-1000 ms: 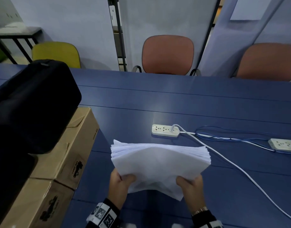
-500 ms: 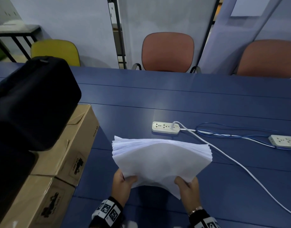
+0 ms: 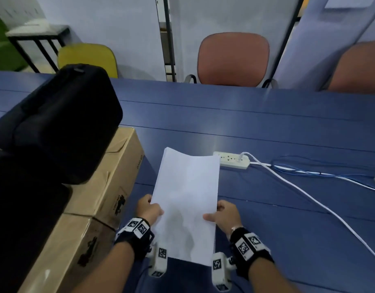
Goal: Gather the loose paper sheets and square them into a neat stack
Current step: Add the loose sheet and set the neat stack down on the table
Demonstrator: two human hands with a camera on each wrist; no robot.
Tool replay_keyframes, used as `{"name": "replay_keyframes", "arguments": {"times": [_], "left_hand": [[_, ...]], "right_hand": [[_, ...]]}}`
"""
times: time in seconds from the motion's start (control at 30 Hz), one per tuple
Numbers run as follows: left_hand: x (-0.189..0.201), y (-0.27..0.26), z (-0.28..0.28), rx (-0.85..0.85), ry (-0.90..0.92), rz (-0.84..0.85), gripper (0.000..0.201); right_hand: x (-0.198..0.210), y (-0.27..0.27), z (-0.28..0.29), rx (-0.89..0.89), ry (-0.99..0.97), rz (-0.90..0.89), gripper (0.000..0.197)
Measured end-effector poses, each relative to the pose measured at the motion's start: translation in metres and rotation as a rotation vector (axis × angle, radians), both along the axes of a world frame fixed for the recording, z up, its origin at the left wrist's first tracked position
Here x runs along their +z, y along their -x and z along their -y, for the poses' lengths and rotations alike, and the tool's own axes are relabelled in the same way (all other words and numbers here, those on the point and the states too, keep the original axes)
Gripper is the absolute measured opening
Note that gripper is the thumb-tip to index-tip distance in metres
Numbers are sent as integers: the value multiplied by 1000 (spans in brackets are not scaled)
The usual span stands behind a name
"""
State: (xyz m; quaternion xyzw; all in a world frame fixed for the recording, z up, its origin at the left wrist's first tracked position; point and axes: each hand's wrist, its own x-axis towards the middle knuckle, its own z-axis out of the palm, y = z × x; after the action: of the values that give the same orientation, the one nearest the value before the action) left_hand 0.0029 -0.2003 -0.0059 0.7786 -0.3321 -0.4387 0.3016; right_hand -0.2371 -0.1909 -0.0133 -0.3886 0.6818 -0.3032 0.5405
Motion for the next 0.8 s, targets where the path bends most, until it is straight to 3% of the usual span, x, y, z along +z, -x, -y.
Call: {"name": "replay_keyframes", "arguments": {"times": [0.1,0.2,0.27,0.37,0.43,0.47,0.63,0.8], "left_hand": [[-21,-14,11,7,-44,81,39],[-31,-21,23,-4,-37,98,40],[-32,-25,30,-6,-33,116,34],[-22,-27,35,-44,-78,217,9],[-23,-27,37,-67,-131,290,42],[-22,-26,36,-66,-150,329,48],[-18,-24,34,-140,-255,553,47],[-17,-23,36,-185,-292,565,50]], "right_hand": [[-13,-18,16,-9,-65,1,10],[-23,-25,28,-54,-116,-17,16],[-26,-28,34,-66,-131,-29,9],[-24,-33,39,-79,-124,-81,6],[-26,-38,41,-71,-116,-121,9],[-26,-40,42,-71,-113,-136,11],[-27,-48,42,-68,-99,-248,17],[-15,-57,38,64,-56,-469,20]]}}
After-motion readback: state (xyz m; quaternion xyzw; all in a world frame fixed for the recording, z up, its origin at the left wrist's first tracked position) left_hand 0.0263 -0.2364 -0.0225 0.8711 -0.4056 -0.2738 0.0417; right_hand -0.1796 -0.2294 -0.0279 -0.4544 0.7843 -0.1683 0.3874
